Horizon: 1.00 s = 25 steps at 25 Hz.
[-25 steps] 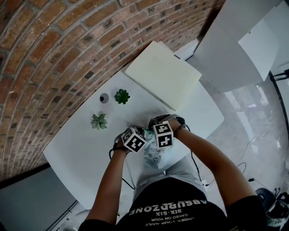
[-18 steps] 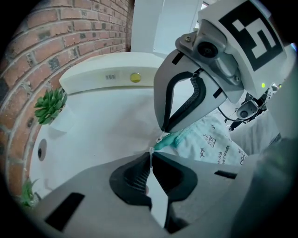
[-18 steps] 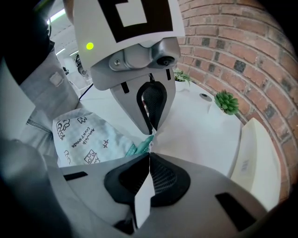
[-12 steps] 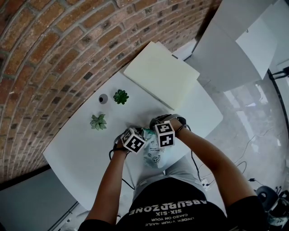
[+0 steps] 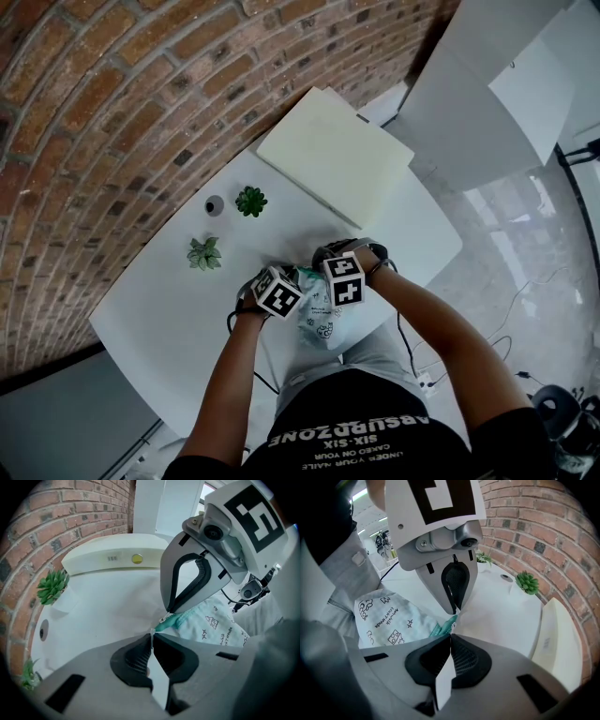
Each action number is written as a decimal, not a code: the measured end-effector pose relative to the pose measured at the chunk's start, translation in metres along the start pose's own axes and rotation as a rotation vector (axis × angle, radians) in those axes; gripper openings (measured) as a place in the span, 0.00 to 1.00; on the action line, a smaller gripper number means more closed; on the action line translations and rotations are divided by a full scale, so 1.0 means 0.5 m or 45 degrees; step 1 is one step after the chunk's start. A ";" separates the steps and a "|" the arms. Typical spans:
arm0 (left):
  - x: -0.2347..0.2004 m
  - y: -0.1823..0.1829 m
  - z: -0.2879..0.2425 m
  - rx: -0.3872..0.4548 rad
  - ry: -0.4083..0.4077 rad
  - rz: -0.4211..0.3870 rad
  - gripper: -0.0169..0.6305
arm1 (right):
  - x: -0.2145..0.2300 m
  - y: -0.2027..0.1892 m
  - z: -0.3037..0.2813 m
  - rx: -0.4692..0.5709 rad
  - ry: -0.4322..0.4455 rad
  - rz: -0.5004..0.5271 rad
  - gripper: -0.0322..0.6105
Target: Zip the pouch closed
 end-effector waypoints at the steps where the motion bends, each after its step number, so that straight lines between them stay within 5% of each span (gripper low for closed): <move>1: 0.000 0.000 0.000 -0.004 0.004 0.001 0.06 | 0.000 -0.001 0.001 -0.005 0.000 0.005 0.05; 11: 0.003 0.001 0.003 0.005 0.003 0.018 0.06 | -0.009 -0.042 0.005 -0.088 0.010 0.034 0.05; 19: 0.001 -0.001 0.000 0.002 0.010 0.023 0.06 | 0.005 -0.038 0.022 0.058 -0.041 -0.131 0.05; 25: 0.002 0.000 0.000 0.002 0.013 0.029 0.06 | -0.005 -0.012 -0.001 0.005 -0.029 -0.080 0.14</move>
Point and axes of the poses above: the fingertips, and each gripper's own axes: z backward along the fingers, x to its right, y out of its top, the point moved 6 cm from there along z, backward along the fingers, and after that the axes turned 8 degrees about -z, right-handed, at the moved point
